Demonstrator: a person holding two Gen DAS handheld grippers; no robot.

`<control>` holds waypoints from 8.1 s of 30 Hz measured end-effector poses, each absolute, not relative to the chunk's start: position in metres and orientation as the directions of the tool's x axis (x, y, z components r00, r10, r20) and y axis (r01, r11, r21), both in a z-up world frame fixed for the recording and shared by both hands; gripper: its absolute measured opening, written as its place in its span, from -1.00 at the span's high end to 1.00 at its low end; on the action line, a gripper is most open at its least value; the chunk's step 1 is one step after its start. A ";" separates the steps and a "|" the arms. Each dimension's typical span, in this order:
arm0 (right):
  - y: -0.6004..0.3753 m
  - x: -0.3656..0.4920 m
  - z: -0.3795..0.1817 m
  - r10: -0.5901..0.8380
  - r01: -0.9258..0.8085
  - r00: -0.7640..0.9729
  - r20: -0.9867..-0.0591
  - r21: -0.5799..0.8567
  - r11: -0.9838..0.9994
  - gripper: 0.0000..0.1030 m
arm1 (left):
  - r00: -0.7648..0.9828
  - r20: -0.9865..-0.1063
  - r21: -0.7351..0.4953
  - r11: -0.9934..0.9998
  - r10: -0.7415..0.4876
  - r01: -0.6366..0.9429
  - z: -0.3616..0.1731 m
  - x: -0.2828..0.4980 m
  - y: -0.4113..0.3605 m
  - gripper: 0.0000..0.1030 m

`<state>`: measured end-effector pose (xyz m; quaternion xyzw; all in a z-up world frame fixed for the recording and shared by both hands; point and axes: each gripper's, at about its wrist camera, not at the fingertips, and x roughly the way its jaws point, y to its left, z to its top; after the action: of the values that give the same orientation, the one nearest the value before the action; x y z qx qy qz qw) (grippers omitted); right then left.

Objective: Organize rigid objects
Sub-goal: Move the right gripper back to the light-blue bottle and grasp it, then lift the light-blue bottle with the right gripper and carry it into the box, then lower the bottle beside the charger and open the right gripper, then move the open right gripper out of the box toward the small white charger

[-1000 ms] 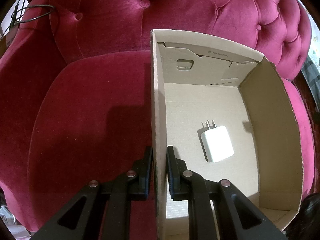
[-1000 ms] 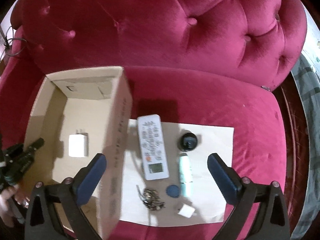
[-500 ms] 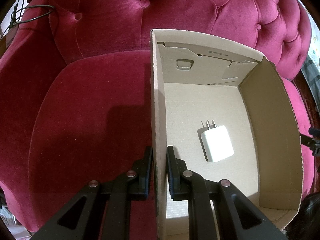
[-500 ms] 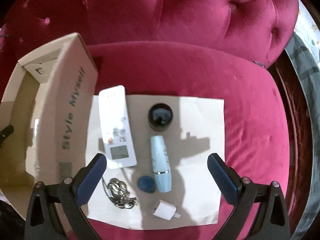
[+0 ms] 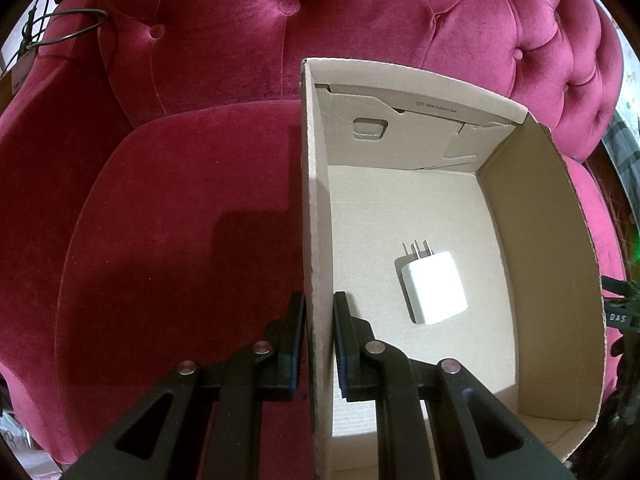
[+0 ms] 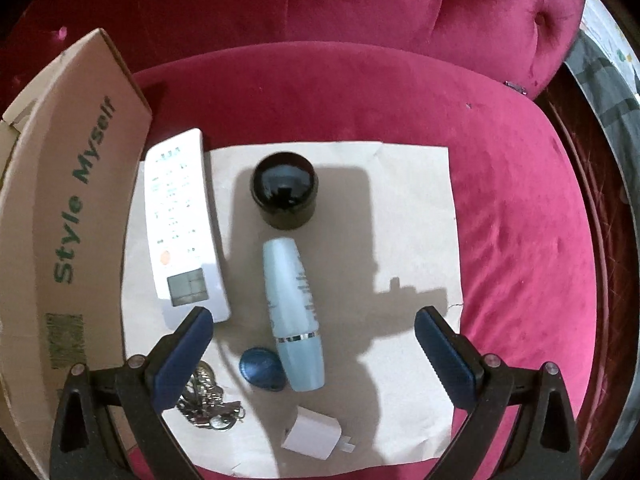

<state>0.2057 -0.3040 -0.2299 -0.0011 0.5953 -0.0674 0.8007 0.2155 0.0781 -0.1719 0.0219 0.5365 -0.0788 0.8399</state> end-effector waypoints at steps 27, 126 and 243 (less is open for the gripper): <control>-0.292 0.222 -0.244 -0.042 0.091 0.238 -0.970 -0.020 0.996 0.47 | 0.412 -0.905 -0.044 0.987 -0.105 0.154 -0.172 0.216 0.077 0.72; -0.075 0.211 -0.192 0.132 -0.189 0.219 -0.967 0.090 0.978 0.47 | 0.412 -0.905 -0.048 0.987 -0.108 0.152 -0.174 0.216 0.077 0.71; -0.280 0.151 -0.180 -0.079 0.180 0.282 -0.956 -0.028 0.983 -0.99 | 0.410 -0.906 -0.043 0.987 -0.104 0.155 -0.176 0.218 0.076 0.72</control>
<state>0.1513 -0.2796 -0.1795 0.0426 0.5938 -0.0810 0.7994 0.2175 0.0763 -0.1762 0.0239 0.5377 -0.0772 0.8393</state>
